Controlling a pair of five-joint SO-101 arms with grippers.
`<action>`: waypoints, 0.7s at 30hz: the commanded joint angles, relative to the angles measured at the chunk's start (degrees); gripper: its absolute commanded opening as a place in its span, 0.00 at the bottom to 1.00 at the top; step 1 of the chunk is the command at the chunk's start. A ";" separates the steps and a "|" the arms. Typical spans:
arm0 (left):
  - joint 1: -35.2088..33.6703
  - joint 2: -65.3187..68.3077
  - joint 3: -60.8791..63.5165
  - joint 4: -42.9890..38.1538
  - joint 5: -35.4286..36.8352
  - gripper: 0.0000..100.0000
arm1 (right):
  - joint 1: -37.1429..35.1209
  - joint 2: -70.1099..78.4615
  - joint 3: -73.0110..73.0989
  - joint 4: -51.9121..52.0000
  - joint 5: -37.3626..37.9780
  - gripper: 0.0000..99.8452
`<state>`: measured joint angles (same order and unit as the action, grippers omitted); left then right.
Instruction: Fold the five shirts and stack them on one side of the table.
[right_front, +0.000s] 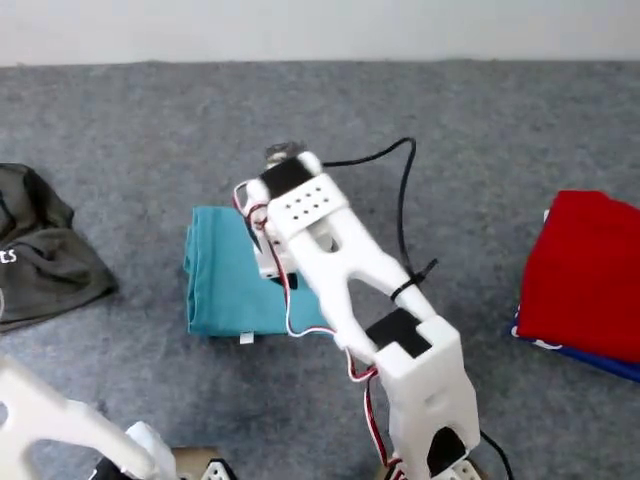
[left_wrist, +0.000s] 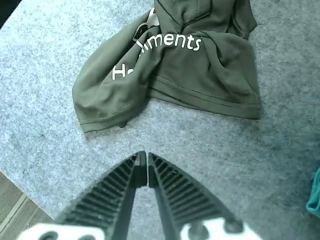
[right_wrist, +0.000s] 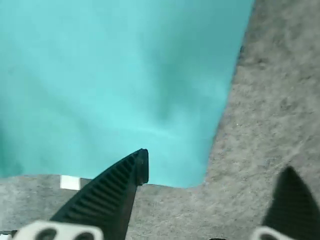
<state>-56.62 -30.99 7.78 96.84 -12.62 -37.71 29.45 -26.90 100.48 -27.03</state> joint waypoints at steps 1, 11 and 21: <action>-0.26 -1.41 0.22 -0.18 -0.53 0.02 | -0.04 1.19 -0.18 -0.31 -1.85 0.42; -0.26 -1.41 0.13 -1.14 -0.53 0.02 | 0.31 15.78 -0.44 -6.81 -2.11 0.42; -0.09 -1.41 0.13 -1.41 -0.53 0.02 | 0.57 18.68 -0.44 -6.20 -1.58 0.01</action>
<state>-56.62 -30.99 8.22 96.31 -12.62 -37.80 46.07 -27.96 94.86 -28.62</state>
